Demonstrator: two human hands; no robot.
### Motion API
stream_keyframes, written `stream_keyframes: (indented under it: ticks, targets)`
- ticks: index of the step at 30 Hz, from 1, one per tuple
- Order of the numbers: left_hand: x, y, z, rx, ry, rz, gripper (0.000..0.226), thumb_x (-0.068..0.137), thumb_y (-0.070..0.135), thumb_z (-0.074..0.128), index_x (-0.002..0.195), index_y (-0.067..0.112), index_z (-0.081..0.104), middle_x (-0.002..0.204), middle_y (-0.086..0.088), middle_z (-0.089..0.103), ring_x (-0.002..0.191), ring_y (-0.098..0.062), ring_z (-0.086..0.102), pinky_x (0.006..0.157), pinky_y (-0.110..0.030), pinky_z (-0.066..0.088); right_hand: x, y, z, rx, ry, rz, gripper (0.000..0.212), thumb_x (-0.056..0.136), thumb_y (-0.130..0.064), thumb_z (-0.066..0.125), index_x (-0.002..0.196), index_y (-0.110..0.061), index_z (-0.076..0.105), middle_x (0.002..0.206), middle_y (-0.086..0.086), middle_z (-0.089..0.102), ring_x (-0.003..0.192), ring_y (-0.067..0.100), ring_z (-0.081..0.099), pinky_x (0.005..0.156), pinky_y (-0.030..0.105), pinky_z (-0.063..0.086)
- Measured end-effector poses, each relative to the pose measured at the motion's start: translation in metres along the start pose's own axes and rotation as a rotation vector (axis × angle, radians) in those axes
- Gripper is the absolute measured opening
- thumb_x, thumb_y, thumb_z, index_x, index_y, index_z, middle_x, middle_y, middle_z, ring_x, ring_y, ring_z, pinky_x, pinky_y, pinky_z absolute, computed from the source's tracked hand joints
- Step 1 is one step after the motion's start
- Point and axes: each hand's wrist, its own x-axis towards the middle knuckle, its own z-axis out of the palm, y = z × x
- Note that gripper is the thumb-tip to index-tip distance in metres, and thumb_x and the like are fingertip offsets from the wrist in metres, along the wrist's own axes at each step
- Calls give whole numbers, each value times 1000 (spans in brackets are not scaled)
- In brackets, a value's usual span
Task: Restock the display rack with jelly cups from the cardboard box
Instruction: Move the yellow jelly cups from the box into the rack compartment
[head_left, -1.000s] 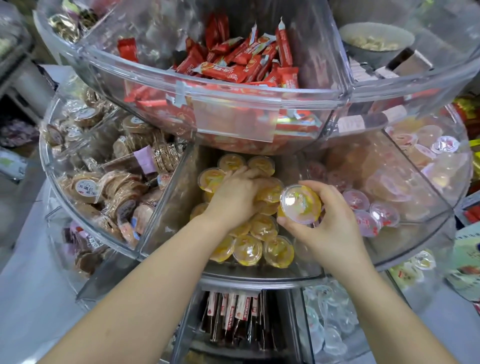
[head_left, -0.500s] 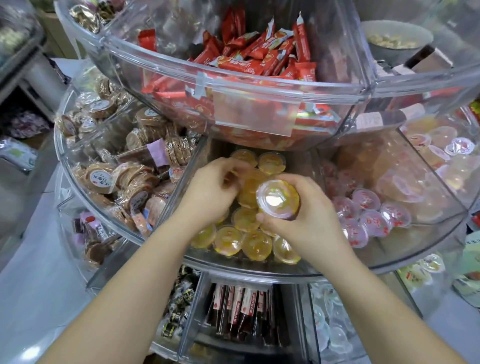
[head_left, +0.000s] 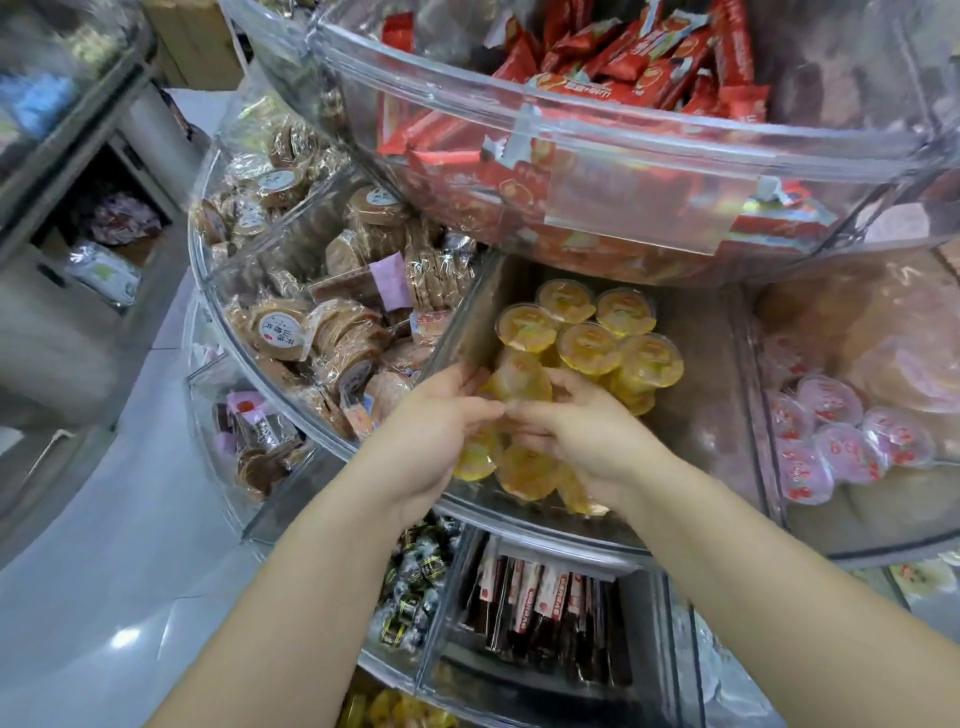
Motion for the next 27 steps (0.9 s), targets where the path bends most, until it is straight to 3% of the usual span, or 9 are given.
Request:
stream_keyframes:
  ticks: [2,4,7,10,12,16,20,24,27]
  targets:
    - [3,-1,3,26,15,5,46,88,-9,46,125,18,48,114,13,53,102,1,54,87,-16,42,-1,-1,-2,167,2,64,19,88,-13,61,106,-8,56,101,14,64,79,19,68,72,26,59]
    - [4,-2,3,74,13,-3,56,87,-7,47,138,13,38,114,12,53,103,-1,53,88,-18,42,0,-1,-3,259,43,98,22,91,-13,56,110,-3,52,94,18,60,77,22,67,70,28,59]
    - [2,-2,4,123,-25,-1,54,82,-8,48,130,16,47,112,0,65,108,-14,60,95,-30,46,1,1,0,277,90,67,11,93,-12,54,102,-8,50,82,14,60,72,22,68,68,30,59]
    - [0,0,4,129,3,2,50,82,-13,44,123,15,51,118,-10,64,114,-22,58,100,-38,45,3,1,4,261,90,25,6,92,-14,56,92,-15,50,80,14,64,69,20,69,66,29,60]
    - [-1,0,2,117,-3,-10,52,84,-15,43,128,11,48,122,-10,61,117,-22,55,104,-39,42,4,1,4,286,48,36,7,93,-16,54,98,-12,51,79,15,67,68,20,70,65,28,60]
    - [-6,0,0,62,-40,-33,46,87,-13,42,125,11,50,124,-4,61,117,-16,55,103,-34,41,4,4,-1,332,-73,82,28,97,-21,46,114,-2,55,78,14,74,74,22,73,66,29,60]
    - [-5,2,4,-17,-26,-39,43,87,-15,41,119,10,53,122,-8,62,116,-18,57,102,-34,41,6,6,1,352,-51,68,22,97,-14,47,118,-9,44,71,8,74,70,18,73,70,30,60]
    - [0,5,5,-91,-10,-37,36,87,-14,41,112,5,57,114,-11,66,106,-19,62,91,-26,48,7,5,6,363,-66,76,36,98,-15,45,131,-3,39,95,17,69,80,20,71,74,30,59]
    - [-2,5,8,-164,40,-51,28,86,-13,42,102,-2,61,100,-15,69,90,-18,67,67,-18,54,4,6,6,373,-101,90,32,98,-17,44,126,-1,42,99,19,68,88,23,70,76,30,59]
